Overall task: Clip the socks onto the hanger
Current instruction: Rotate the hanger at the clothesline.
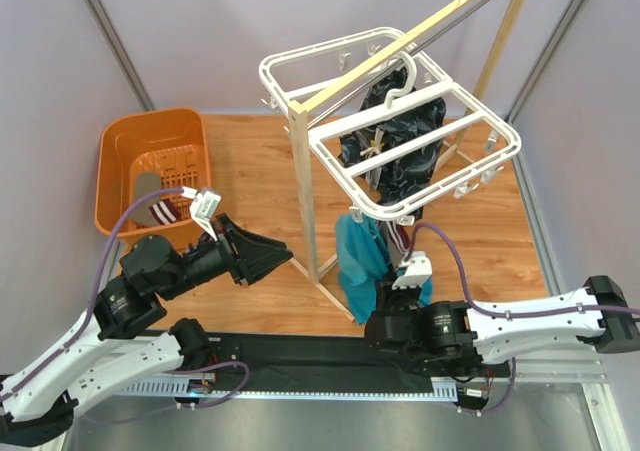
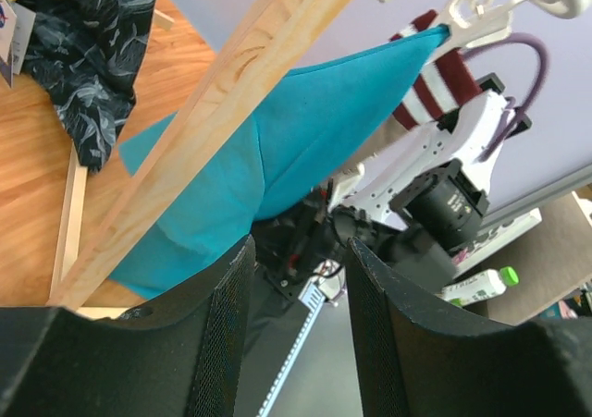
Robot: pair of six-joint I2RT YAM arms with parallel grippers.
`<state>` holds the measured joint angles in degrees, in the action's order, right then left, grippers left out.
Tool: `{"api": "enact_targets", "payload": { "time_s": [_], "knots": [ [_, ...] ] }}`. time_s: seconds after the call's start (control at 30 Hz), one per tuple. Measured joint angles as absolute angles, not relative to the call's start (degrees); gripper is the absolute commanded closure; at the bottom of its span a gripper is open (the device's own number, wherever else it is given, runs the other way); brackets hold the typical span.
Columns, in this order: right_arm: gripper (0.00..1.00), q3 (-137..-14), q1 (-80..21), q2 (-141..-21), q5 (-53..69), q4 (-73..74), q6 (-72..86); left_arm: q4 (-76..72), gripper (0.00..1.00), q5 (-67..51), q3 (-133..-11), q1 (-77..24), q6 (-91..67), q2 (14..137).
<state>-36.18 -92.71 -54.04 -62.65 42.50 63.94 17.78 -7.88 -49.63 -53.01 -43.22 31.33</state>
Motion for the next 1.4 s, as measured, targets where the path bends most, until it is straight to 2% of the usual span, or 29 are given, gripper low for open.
{"api": "enact_targets", "payload": {
  "time_s": [0.03, 0.1, 0.27, 0.43, 0.47, 0.67, 0.73, 0.83, 0.9, 1.0, 1.13, 1.27, 1.4],
  "knots": [
    [0.95, -36.0, -91.9, -54.5, -64.3, 44.9, 68.6, 17.8, 0.48, -7.9, -49.4, -53.0, -43.3, 30.6],
    [0.99, -35.4, -90.5, -54.8, -67.0, 51.7, 80.9, 17.9, 0.48, -7.8, -49.0, -53.0, -43.4, 28.7],
    [0.95, -34.0, -86.5, -52.8, -69.2, 66.3, 100.4, 18.2, 0.48, -7.5, -48.9, -53.0, -43.4, 26.1],
    [0.95, -33.5, -77.4, -46.3, -70.0, 73.6, 107.4, 18.2, 0.49, -7.7, -48.8, -53.0, -43.7, 26.0],
    [0.98, -33.5, -76.3, -45.1, -70.4, 74.3, 107.9, 18.2, 0.49, -7.9, -48.7, -53.0, -43.9, 26.0],
    [0.97, -35.8, -69.2, -35.4, -76.1, 77.1, 109.3, 17.8, 0.49, -9.3, -48.3, -53.0, -44.9, 26.4],
    [0.97, -37.1, -65.4, -32.8, -77.9, 77.2, 106.9, 17.8, 0.49, -9.6, -47.8, -53.0, -45.2, 26.4],
    [0.98, -37.6, -59.2, -29.3, -79.6, 72.6, 95.3, 17.7, 0.50, -10.1, -47.2, -53.0, -45.8, 26.4],
    [0.96, -36.0, -53.4, -27.2, -80.2, 59.2, 78.6, 17.7, 0.50, -10.5, -47.0, -53.0, -46.2, 26.6],
    [0.94, -31.3, -39.4, -27.4, -72.6, 37.8, 59.6, 17.7, 0.50, -11.2, -46.9, -53.0, -46.6, 26.7],
    [0.94, -30.7, -21.1, -37.1, -59.4, 25.4, 49.5, 17.3, 0.50, -12.0, -46.6, -53.0, -47.6, 26.6],
    [0.91, -30.8, -12.3, -46.1, -49.7, 17.6, 43.3, 17.5, 0.50, -12.2, -46.2, -53.0, -47.9, 25.8],
    [0.86, -30.8, -6.5, -48.0, -43.3, 12.6, 38.8, 18.0, 0.50, -12.1, -46.2, -53.0, -48.0, 24.7]
  ]
}}
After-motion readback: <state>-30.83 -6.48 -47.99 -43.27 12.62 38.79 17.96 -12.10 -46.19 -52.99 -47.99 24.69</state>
